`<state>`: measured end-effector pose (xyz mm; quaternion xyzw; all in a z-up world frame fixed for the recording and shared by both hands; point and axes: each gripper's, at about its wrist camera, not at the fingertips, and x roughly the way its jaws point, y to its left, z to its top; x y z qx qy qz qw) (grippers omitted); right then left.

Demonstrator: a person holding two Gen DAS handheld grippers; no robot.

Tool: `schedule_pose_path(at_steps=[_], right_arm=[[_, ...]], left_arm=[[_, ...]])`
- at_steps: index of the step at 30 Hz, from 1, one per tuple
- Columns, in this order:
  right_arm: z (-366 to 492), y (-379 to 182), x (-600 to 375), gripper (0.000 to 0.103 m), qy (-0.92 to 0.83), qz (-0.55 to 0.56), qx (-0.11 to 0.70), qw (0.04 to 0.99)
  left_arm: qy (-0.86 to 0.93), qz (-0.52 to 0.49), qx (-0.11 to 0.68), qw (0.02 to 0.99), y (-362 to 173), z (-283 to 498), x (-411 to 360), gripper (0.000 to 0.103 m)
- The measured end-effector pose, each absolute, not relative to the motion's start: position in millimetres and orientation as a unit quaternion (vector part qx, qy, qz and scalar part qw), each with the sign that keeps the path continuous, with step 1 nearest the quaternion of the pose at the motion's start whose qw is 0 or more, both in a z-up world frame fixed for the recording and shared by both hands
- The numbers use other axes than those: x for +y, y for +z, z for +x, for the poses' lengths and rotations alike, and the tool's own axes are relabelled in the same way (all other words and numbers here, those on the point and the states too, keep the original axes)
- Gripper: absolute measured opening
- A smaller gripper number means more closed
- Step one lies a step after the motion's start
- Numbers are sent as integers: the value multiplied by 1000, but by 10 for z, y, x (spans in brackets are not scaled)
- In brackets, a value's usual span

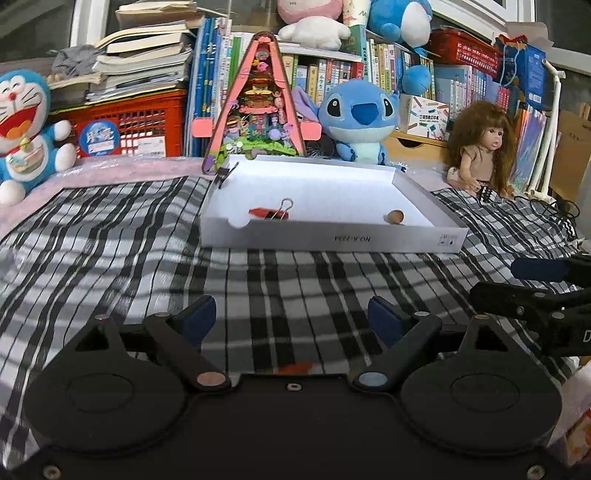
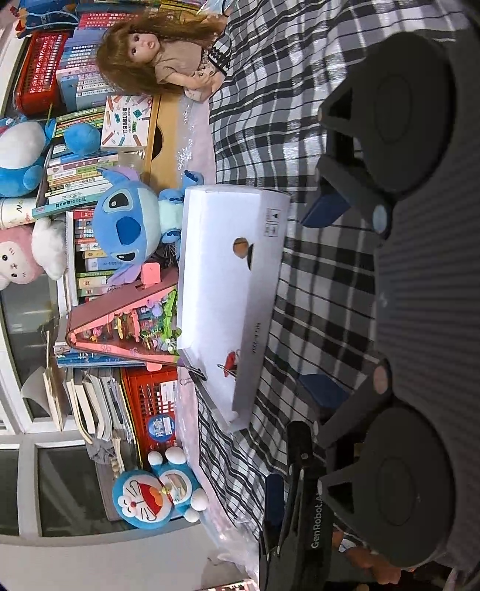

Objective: Organize rigid objects
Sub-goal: 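Grasp a black round lid with the left gripper while the right grasps a blue clip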

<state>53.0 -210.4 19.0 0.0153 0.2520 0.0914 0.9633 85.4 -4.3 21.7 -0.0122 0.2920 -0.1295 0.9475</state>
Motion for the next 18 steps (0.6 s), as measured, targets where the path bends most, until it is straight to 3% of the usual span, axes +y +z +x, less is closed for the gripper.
schedule_pose_path(at_steps=[13, 18], right_arm=[[74, -27, -2035, 95, 86, -23, 232, 969], [17, -71, -2109, 95, 75, -6, 234, 969]], left_arm=[[-129, 4, 275, 953, 80, 401, 11, 88], [-129, -4, 273, 953, 81, 357, 17, 82]])
